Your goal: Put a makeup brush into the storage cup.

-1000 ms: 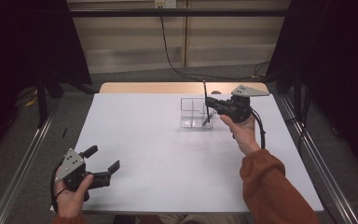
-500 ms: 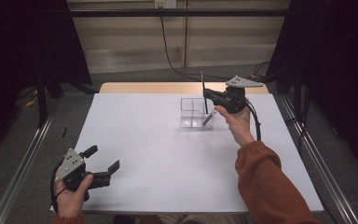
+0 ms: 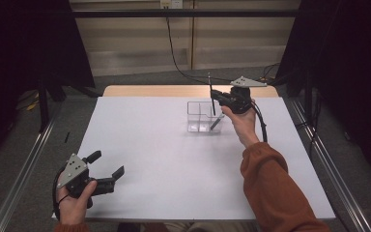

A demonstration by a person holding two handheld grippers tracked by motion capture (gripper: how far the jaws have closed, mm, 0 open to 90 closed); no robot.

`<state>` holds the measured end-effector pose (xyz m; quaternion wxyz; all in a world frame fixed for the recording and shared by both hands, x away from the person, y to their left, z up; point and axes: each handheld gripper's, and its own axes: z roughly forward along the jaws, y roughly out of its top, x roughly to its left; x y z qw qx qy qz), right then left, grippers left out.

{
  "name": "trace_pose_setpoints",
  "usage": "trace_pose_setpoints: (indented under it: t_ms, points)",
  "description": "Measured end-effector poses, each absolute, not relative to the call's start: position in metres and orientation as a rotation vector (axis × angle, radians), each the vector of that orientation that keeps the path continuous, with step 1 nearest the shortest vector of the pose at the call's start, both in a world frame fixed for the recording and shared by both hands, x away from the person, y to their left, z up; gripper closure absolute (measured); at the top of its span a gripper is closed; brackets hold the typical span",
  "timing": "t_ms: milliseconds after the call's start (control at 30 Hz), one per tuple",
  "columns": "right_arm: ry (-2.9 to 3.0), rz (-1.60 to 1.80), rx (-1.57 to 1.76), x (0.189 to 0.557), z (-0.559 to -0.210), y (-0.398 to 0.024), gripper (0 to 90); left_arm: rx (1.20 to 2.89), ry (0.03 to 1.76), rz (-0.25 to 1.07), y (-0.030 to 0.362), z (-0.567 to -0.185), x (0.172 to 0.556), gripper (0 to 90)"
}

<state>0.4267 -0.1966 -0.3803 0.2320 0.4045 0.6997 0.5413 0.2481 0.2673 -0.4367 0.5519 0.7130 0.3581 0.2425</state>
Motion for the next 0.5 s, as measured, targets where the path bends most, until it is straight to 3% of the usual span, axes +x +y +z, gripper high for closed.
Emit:
trace_pose_setpoints:
  t_ms: [500]
  points:
    - [1.939,1.464,1.113,0.4298,-0.3882,-0.1922,85.9,1.682,0.846,0.576,0.2676,-0.4364,0.2475,2.3]
